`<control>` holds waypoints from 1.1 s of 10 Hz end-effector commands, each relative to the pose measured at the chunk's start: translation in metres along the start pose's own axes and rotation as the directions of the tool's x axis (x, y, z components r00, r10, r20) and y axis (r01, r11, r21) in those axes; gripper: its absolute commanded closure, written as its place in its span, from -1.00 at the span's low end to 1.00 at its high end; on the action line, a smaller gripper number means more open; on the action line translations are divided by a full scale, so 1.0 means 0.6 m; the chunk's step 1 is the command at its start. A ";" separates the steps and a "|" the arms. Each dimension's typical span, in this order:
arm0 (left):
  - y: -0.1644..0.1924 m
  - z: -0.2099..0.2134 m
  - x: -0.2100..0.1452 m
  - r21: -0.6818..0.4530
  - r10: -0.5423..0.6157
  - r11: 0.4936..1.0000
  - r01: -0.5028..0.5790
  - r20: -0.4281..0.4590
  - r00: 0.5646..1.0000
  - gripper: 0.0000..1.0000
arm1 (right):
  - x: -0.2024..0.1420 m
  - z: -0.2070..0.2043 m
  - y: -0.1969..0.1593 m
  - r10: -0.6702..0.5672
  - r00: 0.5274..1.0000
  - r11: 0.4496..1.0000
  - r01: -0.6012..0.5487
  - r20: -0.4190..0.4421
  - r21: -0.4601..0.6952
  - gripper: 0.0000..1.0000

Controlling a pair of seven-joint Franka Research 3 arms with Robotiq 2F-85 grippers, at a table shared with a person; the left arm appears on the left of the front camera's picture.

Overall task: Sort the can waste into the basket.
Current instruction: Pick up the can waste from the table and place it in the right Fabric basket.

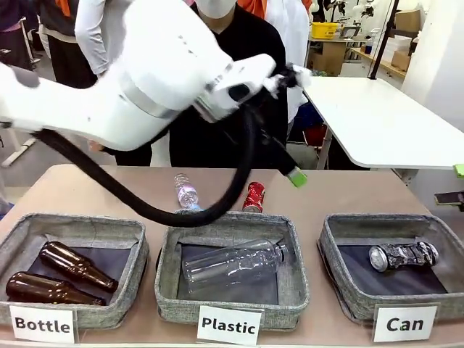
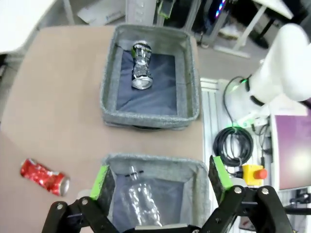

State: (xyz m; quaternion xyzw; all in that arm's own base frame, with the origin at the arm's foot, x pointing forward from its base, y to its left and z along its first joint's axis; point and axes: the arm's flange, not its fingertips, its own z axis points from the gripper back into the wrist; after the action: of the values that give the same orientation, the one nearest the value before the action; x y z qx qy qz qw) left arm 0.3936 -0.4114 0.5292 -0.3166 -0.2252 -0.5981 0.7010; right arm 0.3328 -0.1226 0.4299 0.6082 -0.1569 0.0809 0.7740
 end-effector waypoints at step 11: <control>-0.032 0.378 -0.702 -0.480 0.796 0.532 -0.698 0.565 0.218 -1.00 | 0.075 -0.259 -0.005 -0.202 0.979 0.975 0.198 0.033 0.098 -1.00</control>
State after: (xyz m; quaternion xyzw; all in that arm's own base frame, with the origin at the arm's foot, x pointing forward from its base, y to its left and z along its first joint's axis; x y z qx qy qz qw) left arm 0.3524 0.0728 0.4310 -0.6270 -0.2474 -0.0168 0.7385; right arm 0.4065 0.0057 0.4090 0.6372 -0.1452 -0.0408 0.7558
